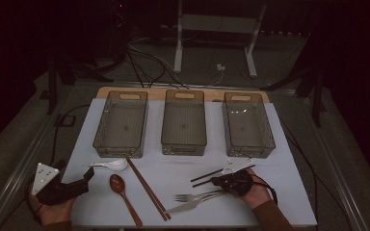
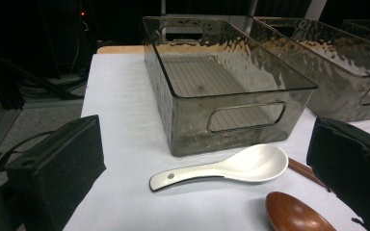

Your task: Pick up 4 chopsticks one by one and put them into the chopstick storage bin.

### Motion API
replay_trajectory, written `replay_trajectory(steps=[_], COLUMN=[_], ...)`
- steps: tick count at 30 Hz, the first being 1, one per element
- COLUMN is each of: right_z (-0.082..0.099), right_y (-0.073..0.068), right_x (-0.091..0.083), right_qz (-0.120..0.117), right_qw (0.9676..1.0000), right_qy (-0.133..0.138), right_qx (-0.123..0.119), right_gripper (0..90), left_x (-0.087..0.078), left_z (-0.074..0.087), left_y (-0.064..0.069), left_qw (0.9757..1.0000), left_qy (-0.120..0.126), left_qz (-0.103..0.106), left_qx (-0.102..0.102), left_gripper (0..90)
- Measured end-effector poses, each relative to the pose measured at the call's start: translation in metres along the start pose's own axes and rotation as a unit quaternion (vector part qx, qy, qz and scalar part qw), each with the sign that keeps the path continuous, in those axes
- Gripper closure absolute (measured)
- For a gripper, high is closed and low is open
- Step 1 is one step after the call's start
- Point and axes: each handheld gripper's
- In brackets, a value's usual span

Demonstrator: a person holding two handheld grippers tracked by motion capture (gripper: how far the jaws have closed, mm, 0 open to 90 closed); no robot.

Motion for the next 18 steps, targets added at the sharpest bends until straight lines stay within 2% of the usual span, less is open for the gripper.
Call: replay_trajectory(steps=[2, 9, 15, 18], right_z=[-0.001, -0.002, -0.008, -0.012], right_y=[-0.003, -0.006, -0.003, -0.002], right_x=[0.006, 0.020, 0.025, 0.029], right_qz=[0.002, -0.002, 0.002, 0.008], right_qw=[0.9999, 0.9990, 0.9990, 0.9986], right_qy=[-0.009, -0.031, -0.029, -0.030], right_qx=[-0.012, -0.033, -0.034, -0.043], right_gripper=[89.9, 89.9, 89.9, 89.9], left_x=[0.000, 0.000, 0.001, 0.001], left_z=[0.000, 0.000, 0.000, 0.000], left_y=[0.000, -0.001, 0.000, 0.000], left_qw=[1.0000, 1.0000, 1.0000, 1.0000], left_qy=[-0.001, -0.001, -0.002, -0.003], left_qz=[0.000, -0.001, 0.000, 0.000], left_qx=[0.001, 0.000, 0.002, 0.002], left_gripper=[0.7, 0.7, 0.7, 0.7])
Point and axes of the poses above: each handheld gripper's, and its own axes: x roughly forward along the jaws, z roughly out of its underside, y roughly to its right
